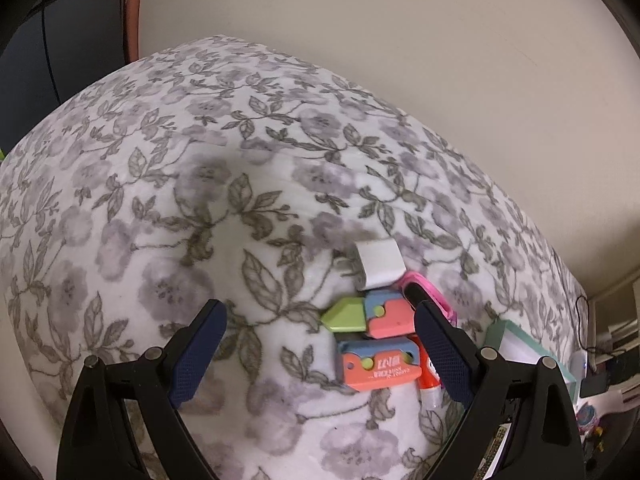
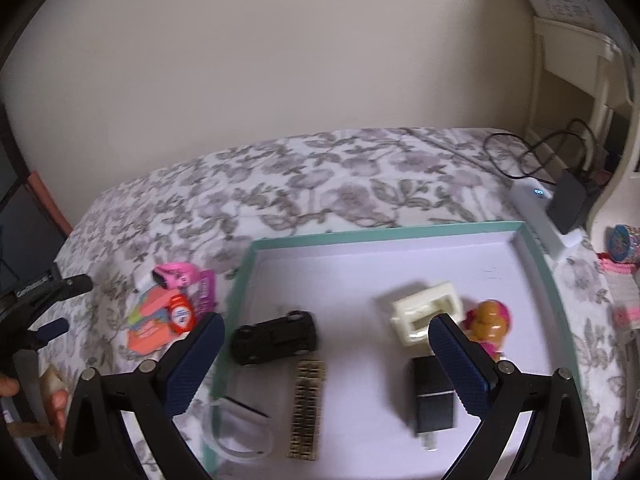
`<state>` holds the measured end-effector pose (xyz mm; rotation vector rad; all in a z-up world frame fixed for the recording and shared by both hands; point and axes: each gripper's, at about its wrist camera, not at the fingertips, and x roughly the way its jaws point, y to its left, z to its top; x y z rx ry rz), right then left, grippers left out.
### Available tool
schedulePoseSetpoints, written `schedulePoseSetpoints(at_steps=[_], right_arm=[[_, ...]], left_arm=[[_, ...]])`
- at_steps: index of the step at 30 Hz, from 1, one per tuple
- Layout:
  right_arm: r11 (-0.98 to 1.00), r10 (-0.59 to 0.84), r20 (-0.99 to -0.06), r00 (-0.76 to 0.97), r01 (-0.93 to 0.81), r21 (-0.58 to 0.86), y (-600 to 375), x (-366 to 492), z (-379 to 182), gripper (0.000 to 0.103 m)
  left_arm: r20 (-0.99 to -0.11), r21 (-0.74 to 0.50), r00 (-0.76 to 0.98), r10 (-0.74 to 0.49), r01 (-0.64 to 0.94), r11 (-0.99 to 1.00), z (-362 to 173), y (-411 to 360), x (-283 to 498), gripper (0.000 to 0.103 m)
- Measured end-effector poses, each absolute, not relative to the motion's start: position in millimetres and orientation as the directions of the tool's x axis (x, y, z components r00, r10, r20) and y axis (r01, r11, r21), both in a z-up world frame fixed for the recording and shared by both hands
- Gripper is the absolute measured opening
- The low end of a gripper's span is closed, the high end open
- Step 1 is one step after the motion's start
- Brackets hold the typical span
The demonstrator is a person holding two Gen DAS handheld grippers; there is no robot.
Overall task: Organize rigid objects
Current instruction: 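Move both grippers back over the pile of objects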
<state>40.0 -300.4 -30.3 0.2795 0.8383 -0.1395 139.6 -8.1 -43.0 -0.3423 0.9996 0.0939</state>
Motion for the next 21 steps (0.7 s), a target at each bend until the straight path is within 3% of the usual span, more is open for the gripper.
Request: schedulePoseSetpoints(at_steps=[18, 21], right_arm=[[0.977, 0.146, -0.777, 0.612, 0.037, 0.212, -219.0, 93.8, -36.3, 0.102], [0.975, 0.170, -0.790, 0.589, 0.017, 0.223, -210.0, 104.7, -44.7, 0.091]], left_arm=[[-0.859, -0.220, 0.502, -0.101, -0.184, 0.958, -56.5, -8.2, 158.4, 0.095], [-0.874, -0.214, 0.475, -0.103, -0.185, 0.959, -64.0, -7.7, 164.4, 0.095]])
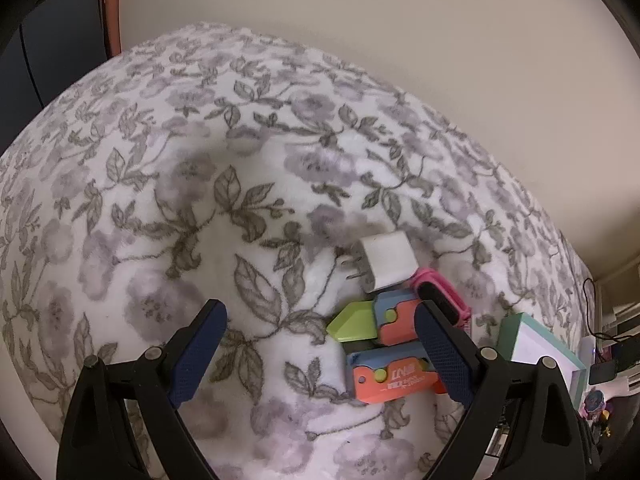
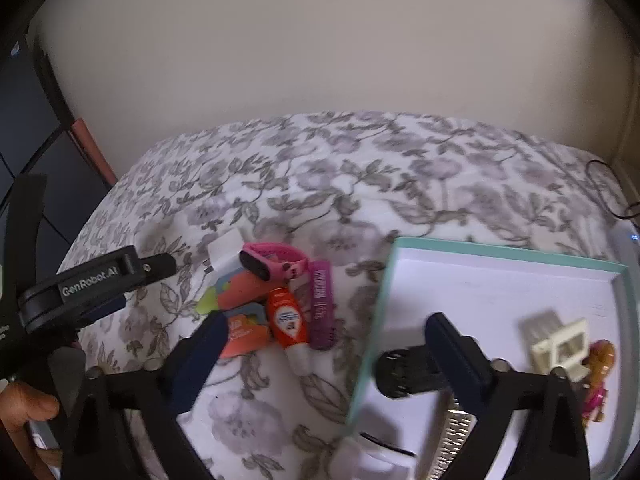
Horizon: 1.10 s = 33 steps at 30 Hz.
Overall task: Organize rigid objects
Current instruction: 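Move both grippers back over the pile of objects, then grasp the orange carrot knife toy with the left gripper while the right gripper grasps the red glue bottle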
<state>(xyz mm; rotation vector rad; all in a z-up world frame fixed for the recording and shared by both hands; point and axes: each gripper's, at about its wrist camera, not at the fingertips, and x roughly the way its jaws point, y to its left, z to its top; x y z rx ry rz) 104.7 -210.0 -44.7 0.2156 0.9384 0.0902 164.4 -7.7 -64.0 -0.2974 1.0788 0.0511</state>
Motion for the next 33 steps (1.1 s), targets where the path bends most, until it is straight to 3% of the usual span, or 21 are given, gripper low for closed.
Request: schedulePoseSetpoints(at_steps=[9, 11, 17, 20, 33], right_arm=[[0.972, 0.221, -0.833, 0.507, -0.040, 0.233, -186.8, 130.6, -73.3, 0.065], [0.972, 0.226, -0.842, 0.489, -0.052, 0.231, -182.7, 134.1, -79.0, 0.053], [0.974, 0.223, -0.860, 0.459, -0.066, 0.217, -176.7, 139.4, -90.6, 0.044], [0.967, 0.249, -0.859, 0.448, -0.068, 0.245, -177.6, 138.6, -91.1, 0.033], [0.961, 0.270, -0.873, 0.407, -0.063, 0.268, -183.2, 134.8, -94.4, 0.025]], left_arm=[[-0.914, -0.216, 0.387, -0.118, -0.219, 0.951, -94.7, -1.0, 185.1, 0.095], [-0.918, -0.220, 0.378, -0.124, -0.223, 0.950, -98.6, 0.0, 186.9, 0.095], [-0.934, -0.217, 0.332, -0.134, -0.227, 0.949, -108.2, 0.1, 188.5, 0.095], [-0.937, -0.229, 0.314, -0.151, -0.227, 0.947, -111.9, -0.8, 190.6, 0.095], [-0.936, -0.261, 0.289, -0.199, -0.195, 0.945, -103.5, -10.9, 184.8, 0.095]])
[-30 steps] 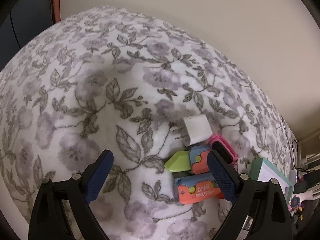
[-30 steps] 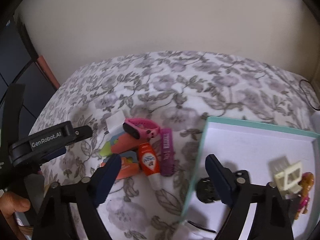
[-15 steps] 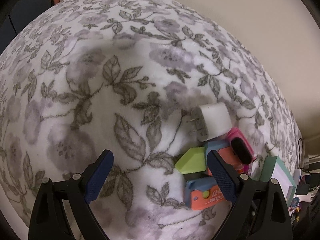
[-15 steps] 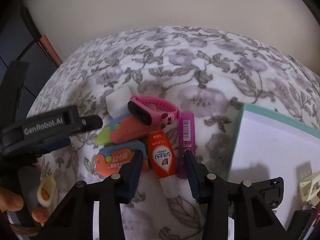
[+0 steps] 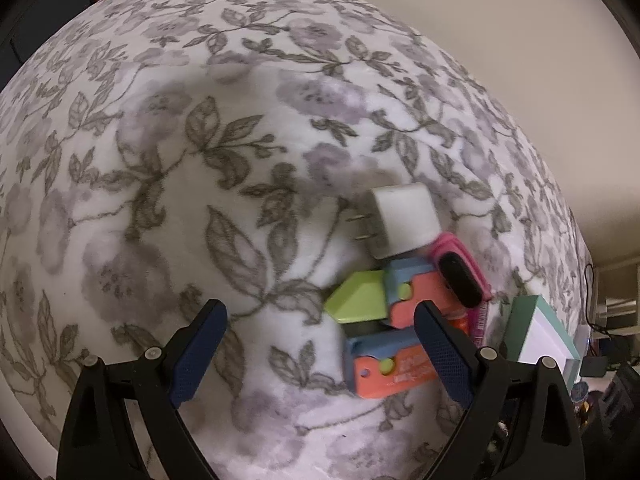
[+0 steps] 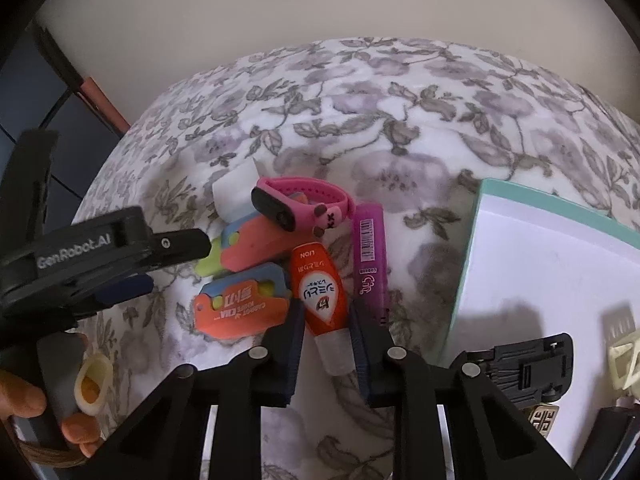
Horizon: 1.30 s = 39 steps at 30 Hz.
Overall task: Organize rigid objects
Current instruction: 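Grasp the orange carrot knife toy with the left gripper while the right gripper grasps the red glue bottle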
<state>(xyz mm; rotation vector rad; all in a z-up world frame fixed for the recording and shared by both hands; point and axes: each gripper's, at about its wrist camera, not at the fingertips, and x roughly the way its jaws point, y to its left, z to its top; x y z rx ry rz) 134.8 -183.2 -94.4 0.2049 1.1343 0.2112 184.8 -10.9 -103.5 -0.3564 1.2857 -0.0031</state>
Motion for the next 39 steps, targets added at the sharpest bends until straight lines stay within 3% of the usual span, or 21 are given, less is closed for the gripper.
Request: schedulePoseSetpoints(at_steps=[10, 25, 33, 39], right_arm=[[0.955, 0.295, -0.877, 0.379, -0.099, 0.278, -173.9, 132.2, -96.8, 0.024], [0.975, 0.221, -0.902, 0.371, -0.102, 0.197, -177.7, 124.9, -93.7, 0.025], [0.976, 0.216, -0.900, 0.377, -0.097, 0.194, -178.1, 126.5, -93.4, 0.025], [0.977, 0.214, -0.900, 0.381, -0.098, 0.191, -173.0, 131.3, -95.0, 0.027]], left_arm=[[-0.940, -0.253, 0.261, -0.219, -0.101, 0.962, -104.6, -42.9, 183.7, 0.095], [-0.966, -0.147, 0.215, -0.142, -0.009, 0.989, -122.5, -77.0, 183.3, 0.095], [-0.968, -0.146, 0.205, -0.146, 0.016, 0.989, -124.3, -80.4, 173.9, 0.076], [-0.965, -0.172, 0.200, -0.172, 0.016, 0.985, -121.9, -63.4, 170.5, 0.075]])
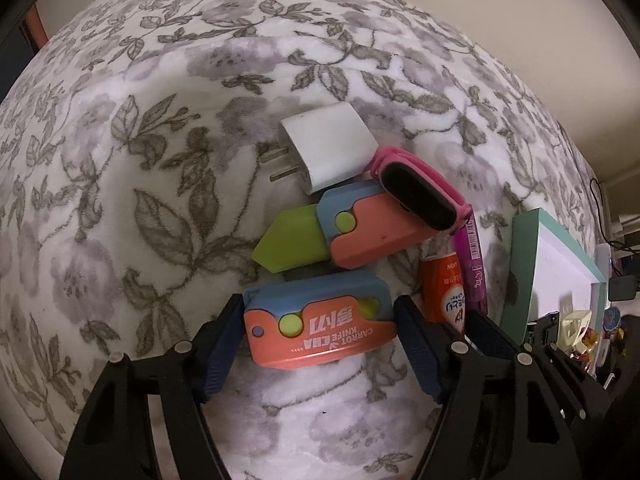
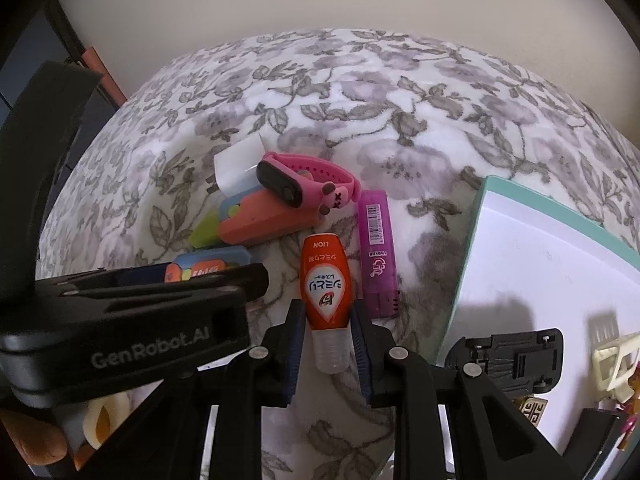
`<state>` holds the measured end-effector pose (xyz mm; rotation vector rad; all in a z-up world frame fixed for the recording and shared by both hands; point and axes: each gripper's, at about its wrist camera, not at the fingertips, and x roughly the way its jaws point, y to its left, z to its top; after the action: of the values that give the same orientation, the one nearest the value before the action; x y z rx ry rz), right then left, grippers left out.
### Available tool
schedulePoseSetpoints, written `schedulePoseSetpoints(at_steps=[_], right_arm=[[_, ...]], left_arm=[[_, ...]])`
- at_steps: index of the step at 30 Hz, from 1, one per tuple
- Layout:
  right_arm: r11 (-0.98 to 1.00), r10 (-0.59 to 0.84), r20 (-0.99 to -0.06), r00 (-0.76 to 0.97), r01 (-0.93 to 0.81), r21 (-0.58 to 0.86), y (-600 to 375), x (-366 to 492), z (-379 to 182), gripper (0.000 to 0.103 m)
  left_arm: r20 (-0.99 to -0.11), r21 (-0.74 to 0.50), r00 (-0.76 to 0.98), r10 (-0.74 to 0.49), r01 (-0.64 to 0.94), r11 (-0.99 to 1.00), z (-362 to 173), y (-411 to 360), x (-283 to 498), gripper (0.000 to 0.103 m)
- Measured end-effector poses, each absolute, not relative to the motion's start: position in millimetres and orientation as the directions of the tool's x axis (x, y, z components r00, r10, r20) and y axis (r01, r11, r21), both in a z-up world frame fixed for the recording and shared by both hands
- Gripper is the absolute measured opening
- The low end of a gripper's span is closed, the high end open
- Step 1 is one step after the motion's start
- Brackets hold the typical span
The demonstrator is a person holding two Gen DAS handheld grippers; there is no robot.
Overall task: Organize rigid objects
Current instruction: 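Grasp the orange carrot knife toy with the left gripper while the right gripper grasps the red glue bottle, then carry the carrot knife toy and red glue bottle over the tray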
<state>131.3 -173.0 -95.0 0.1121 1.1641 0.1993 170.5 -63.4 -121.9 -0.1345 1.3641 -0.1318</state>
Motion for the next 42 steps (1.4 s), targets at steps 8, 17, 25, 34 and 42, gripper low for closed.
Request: schedulePoseSetpoints(at_steps=[8, 17, 25, 34, 42], right_arm=[[0.982, 0.184, -0.900, 0.395, -0.110, 0.153, -164.4, 137.0, -96.7, 0.028], [0.986, 0.167, -0.903, 0.396, -0.094, 0.141, -158.9, 137.4, -104.8, 0.030], [0.985, 0.170, -0.903, 0.395, -0.076, 0.153, -164.9, 127.3, -101.9, 0.027], [0.981, 0.190, -0.876, 0.444, -0.048, 0.189, -177.4, 103.6, -69.7, 0.027], [0.973, 0.201, -0.847, 0.493, 0.003, 0.232, -198.0, 79.3, -42.7, 0.010]], left_arm=[[-0.962, -0.199, 0.189, -0.197, 0.006, 0.980, -122.3, -45.0, 173.0, 0.075], [-0.970, -0.148, 0.191, -0.148, 0.016, 0.989, -122.4, -29.1, 170.9, 0.076], [-0.974, -0.093, 0.203, -0.101, 0.051, 0.994, -120.8, -33.7, 168.8, 0.075], [-0.957, -0.132, 0.257, -0.138, 0.038, 0.990, -98.2, -29.8, 158.4, 0.075], [-0.915, -0.157, 0.364, -0.173, 0.075, 0.985, -54.2, -52.7, 141.1, 0.075]])
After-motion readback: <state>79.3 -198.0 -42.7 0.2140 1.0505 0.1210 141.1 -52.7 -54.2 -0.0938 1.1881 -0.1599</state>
